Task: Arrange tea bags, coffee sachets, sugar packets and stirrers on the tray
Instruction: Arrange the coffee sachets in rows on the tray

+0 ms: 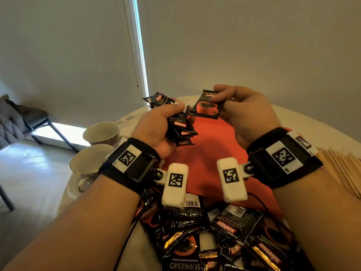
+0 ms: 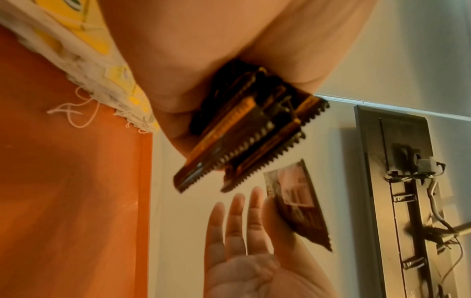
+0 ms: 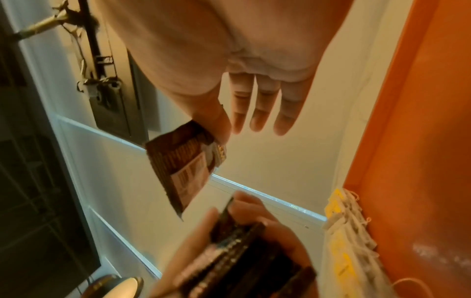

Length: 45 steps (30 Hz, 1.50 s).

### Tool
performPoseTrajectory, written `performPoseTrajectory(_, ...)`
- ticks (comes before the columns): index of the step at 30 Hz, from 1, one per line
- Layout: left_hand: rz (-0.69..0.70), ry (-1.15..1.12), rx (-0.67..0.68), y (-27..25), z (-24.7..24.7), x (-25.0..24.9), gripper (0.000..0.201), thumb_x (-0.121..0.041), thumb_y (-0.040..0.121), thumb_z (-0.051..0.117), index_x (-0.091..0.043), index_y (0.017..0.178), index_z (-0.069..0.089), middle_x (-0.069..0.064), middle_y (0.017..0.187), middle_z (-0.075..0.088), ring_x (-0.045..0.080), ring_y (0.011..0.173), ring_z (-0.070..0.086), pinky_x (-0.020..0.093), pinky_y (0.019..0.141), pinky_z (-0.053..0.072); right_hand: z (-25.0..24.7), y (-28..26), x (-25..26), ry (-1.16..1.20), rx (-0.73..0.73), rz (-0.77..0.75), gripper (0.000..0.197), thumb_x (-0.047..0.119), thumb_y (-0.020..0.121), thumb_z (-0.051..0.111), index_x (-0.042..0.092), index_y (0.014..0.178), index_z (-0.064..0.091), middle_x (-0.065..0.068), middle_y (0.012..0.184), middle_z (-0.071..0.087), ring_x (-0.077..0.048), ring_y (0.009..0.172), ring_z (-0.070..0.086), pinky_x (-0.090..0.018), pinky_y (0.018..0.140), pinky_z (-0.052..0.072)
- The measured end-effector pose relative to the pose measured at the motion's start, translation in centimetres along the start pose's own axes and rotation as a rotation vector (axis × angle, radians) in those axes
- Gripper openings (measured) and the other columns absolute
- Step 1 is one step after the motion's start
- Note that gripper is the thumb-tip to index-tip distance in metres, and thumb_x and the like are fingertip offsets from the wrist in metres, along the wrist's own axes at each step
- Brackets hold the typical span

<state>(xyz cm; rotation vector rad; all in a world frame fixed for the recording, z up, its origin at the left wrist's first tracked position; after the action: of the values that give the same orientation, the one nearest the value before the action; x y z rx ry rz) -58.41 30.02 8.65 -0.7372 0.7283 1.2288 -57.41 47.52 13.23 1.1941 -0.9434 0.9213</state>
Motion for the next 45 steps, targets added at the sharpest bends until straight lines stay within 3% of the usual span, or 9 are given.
performPoseTrajectory(5, 0.016, 0.188, 0.114, -0.2, 1.0, 0.6, 0.034, -0.021, 0.08, 0.081, -0.006, 0.11, 0.075, 0.011, 0.095, 0.077, 0.021, 0.079, 0.072, 0.037, 0.077, 0.058, 0.5, -0.2, -0.9, -0.154, 0.009, -0.023, 0.045, -0.012, 0.075, 0.05, 0.023, 0.067, 0.078, -0.013, 0.09, 0.077, -0.055, 0.096, 0.064, -0.068, 0.082, 0.054)
performPoseTrajectory(9, 0.069, 0.214, 0.175, -0.3, 1.1, 0.4, 0.028, 0.006, 0.064, 0.081, -0.018, 0.078, 0.081, 0.015, 0.09, 0.077, 0.033, 0.084, 0.075, 0.055, 0.088, 0.059, 0.8, -0.4, -0.4, -0.055, 0.048, 0.033, 0.039, -0.015, 0.081, 0.046, 0.008, 0.085, 0.078, -0.015, 0.092, 0.078, -0.037, 0.089, 0.074, -0.049, 0.077, 0.062)
performPoseTrajectory(16, 0.119, 0.263, 0.25, -0.4, 1.3, 0.0, 0.044, 0.011, 0.069, 0.076, -0.012, 0.105, 0.065, 0.022, 0.101, 0.073, 0.038, 0.088, 0.075, 0.046, 0.077, 0.061, 0.1, -0.4, -0.8, 0.118, -0.008, 0.152, 0.017, 0.002, 0.093, 0.067, 0.007, 0.108, 0.071, -0.011, 0.091, 0.072, -0.019, 0.074, 0.073, -0.03, 0.061, 0.058)
performPoseTrajectory(21, 0.166, 0.26, 0.114, 0.5, -0.3, -0.7, 0.037, 0.009, 0.078, 0.077, -0.014, 0.105, 0.065, 0.016, 0.098, 0.073, 0.036, 0.087, 0.074, 0.05, 0.078, 0.059, 0.9, -1.2, -2.2, 0.078, 0.067, 0.342, 0.021, 0.024, 0.096, 0.068, 0.01, 0.112, 0.069, -0.005, 0.09, 0.074, -0.018, 0.077, 0.072, -0.033, 0.07, 0.058)
performPoseTrajectory(24, 0.203, 0.258, 0.048, 0.6, -0.9, -1.4, 0.025, 0.006, 0.086, 0.073, -0.02, 0.089, 0.074, 0.011, 0.089, 0.076, 0.033, 0.085, 0.074, 0.05, 0.08, 0.056, 2.2, -2.0, -2.8, 0.039, 0.178, 0.414, 0.008, 0.005, 0.092, 0.068, 0.01, 0.097, 0.066, -0.006, 0.08, 0.071, -0.015, 0.068, 0.07, -0.031, 0.067, 0.059)
performPoseTrajectory(26, 0.222, 0.262, 0.002, 0.8, -1.3, -1.7, 0.023, 0.002, 0.089, 0.073, -0.019, 0.078, 0.076, 0.013, 0.087, 0.076, 0.033, 0.082, 0.073, 0.048, 0.077, 0.056, 2.4, -1.8, -2.8, 0.046, 0.153, 0.412, 0.013, -0.002, 0.091, 0.067, 0.011, 0.089, 0.065, -0.005, 0.073, 0.068, -0.014, 0.063, 0.067, -0.031, 0.066, 0.059)
performPoseTrajectory(29, 0.264, 0.191, -0.142, 1.2, -2.4, -2.0, 0.018, -0.002, 0.088, 0.077, -0.005, 0.098, 0.063, 0.017, 0.085, 0.071, 0.034, 0.077, 0.07, 0.044, 0.065, 0.059, 2.1, -0.5, -3.3, 0.072, 0.031, 0.425, 0.016, -0.004, 0.091, 0.066, 0.011, 0.085, 0.064, -0.003, 0.066, 0.066, -0.013, 0.057, 0.064, -0.03, 0.062, 0.058)
performPoseTrajectory(32, 0.322, 0.169, -0.287, 1.4, -3.4, -2.3, 0.025, -0.002, 0.086, 0.079, -0.01, 0.099, 0.059, 0.012, 0.086, 0.07, 0.027, 0.075, 0.071, 0.048, 0.075, 0.063, 1.3, 1.7, -5.3, 0.036, -0.078, 0.488, 0.015, -0.004, 0.092, 0.064, 0.011, 0.087, 0.064, -0.004, 0.067, 0.065, -0.012, 0.056, 0.062, -0.028, 0.059, 0.057)
performPoseTrajectory(45, 0.357, 0.248, -0.347, 0.7, -3.2, -2.5, 0.034, -0.018, 0.071, 0.084, -0.02, 0.097, 0.062, 0.01, 0.092, 0.075, 0.03, 0.086, 0.076, 0.065, 0.084, 0.06, 1.0, 7.3, -11.5, -0.448, -0.098, 0.678, 0.016, -0.009, 0.09, 0.067, -0.002, 0.076, 0.064, -0.014, 0.074, 0.067, -0.021, 0.062, 0.066, -0.028, 0.051, 0.057)
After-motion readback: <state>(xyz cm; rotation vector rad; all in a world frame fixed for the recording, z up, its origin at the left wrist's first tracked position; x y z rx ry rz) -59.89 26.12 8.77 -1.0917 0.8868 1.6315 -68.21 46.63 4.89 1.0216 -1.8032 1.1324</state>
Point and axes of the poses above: each hand's wrist, its own y-axis towards the middle knuckle, its own z-axis out of the palm, x = y × z, the point moved 7 cm from there along y, towards the middle knuckle
